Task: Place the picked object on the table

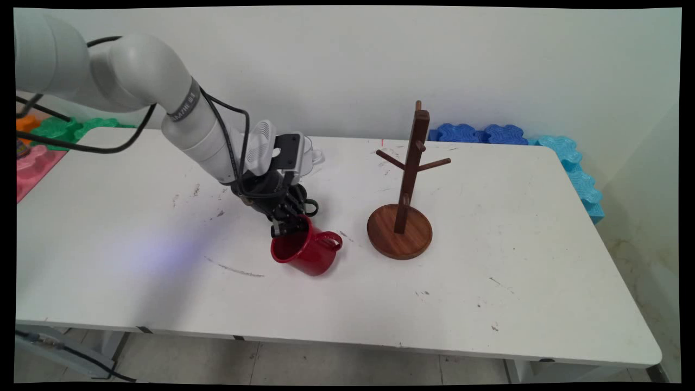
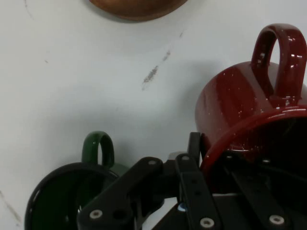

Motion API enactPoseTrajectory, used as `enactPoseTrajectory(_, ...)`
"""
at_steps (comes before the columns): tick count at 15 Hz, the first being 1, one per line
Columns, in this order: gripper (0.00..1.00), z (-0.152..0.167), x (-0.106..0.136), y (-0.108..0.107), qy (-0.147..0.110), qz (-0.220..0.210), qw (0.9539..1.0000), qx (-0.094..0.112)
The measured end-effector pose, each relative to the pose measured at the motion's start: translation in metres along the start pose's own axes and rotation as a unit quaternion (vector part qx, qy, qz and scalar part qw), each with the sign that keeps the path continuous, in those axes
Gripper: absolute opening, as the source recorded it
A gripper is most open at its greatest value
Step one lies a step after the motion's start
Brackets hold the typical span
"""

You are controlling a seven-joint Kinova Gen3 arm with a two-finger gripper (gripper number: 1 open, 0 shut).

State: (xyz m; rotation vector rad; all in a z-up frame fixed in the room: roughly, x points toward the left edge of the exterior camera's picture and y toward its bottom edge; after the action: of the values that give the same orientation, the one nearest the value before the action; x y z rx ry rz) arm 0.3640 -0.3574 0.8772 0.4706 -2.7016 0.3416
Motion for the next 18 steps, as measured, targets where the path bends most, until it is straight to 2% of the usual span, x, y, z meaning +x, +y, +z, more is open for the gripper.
enactPoseTrajectory(14,0.0,0.031,0.013,-0.003,-0.016,-0.018,0.9996,-0.012)
enactPoseTrajectory(15,1.0,0.033,0.014,-0.003,-0.016,-0.019,0.9996,-0.014)
enactPoseTrajectory(18,1.0,0.038,0.017,-0.003,-0.013,-0.021,0.9995,-0.017)
